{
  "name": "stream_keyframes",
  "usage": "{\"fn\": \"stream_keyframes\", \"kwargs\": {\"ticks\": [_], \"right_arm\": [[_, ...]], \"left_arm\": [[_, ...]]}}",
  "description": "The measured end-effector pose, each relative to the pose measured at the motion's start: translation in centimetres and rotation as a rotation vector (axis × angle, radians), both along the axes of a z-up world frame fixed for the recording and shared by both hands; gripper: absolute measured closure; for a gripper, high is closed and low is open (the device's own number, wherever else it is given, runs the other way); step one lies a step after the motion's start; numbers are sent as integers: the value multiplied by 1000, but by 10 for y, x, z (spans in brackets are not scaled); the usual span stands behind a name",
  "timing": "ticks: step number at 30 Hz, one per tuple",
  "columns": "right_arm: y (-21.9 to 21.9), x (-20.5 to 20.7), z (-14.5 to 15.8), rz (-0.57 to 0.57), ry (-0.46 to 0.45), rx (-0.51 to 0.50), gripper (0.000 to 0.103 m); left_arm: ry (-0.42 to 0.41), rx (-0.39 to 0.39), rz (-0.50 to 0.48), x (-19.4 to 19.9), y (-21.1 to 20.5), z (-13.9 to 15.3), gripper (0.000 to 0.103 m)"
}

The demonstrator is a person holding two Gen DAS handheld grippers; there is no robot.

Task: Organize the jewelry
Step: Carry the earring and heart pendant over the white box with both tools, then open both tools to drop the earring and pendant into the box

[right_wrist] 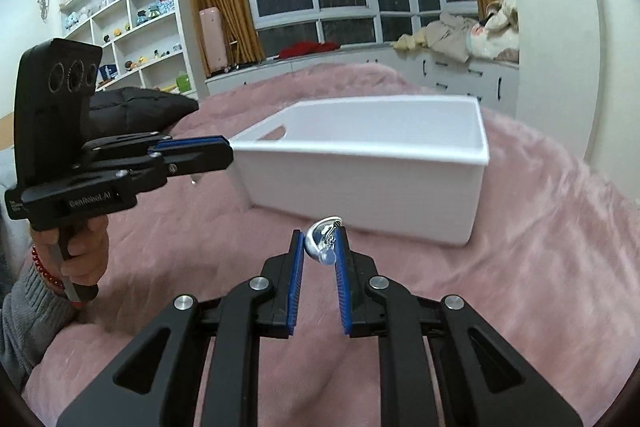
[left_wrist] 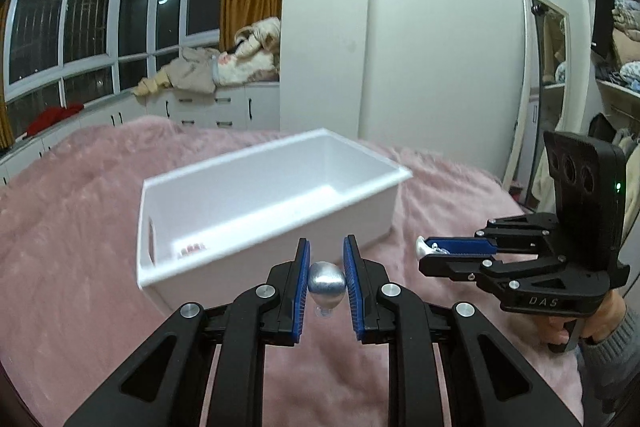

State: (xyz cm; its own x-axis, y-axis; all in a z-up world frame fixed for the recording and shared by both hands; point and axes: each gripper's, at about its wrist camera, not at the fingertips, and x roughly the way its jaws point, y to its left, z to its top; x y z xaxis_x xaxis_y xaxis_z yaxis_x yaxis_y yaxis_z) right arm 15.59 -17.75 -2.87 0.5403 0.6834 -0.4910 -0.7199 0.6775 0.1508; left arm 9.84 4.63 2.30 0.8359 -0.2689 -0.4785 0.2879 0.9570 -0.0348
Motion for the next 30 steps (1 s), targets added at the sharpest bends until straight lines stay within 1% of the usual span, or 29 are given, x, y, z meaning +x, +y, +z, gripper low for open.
{"fn": "stream_keyframes", "kwargs": {"ticks": [10, 14, 18, 22, 24, 25, 26, 30], "right_arm": [[7, 27, 37, -56, -81, -20, 87], [10, 40, 48, -81, -98, -7, 87], [14, 63, 55, -125, -88, 25, 87], [27, 86, 50, -141, -65, 13, 87], [35, 96, 45, -151, -55, -14, 87], [41, 104, 40, -152, -32, -28, 87], [44, 110, 37, -155, -16, -37, 87], [58, 127, 18, -162, 31, -85, 87]], "left_arm": [[-96, 1, 20, 24, 1, 45, 81], [-123, -20, 33, 39, 3, 58, 81], [-122, -70, 71, 53, 14, 58, 81], [-84, -72, 101, 71, 24, 47, 81], [-51, -70, 120, 80, 28, 37, 81], [-25, -79, 130, 86, 32, 31, 81], [19, -105, 145, 96, 39, 23, 81], [127, -183, 192, 118, 65, -4, 81]]}}
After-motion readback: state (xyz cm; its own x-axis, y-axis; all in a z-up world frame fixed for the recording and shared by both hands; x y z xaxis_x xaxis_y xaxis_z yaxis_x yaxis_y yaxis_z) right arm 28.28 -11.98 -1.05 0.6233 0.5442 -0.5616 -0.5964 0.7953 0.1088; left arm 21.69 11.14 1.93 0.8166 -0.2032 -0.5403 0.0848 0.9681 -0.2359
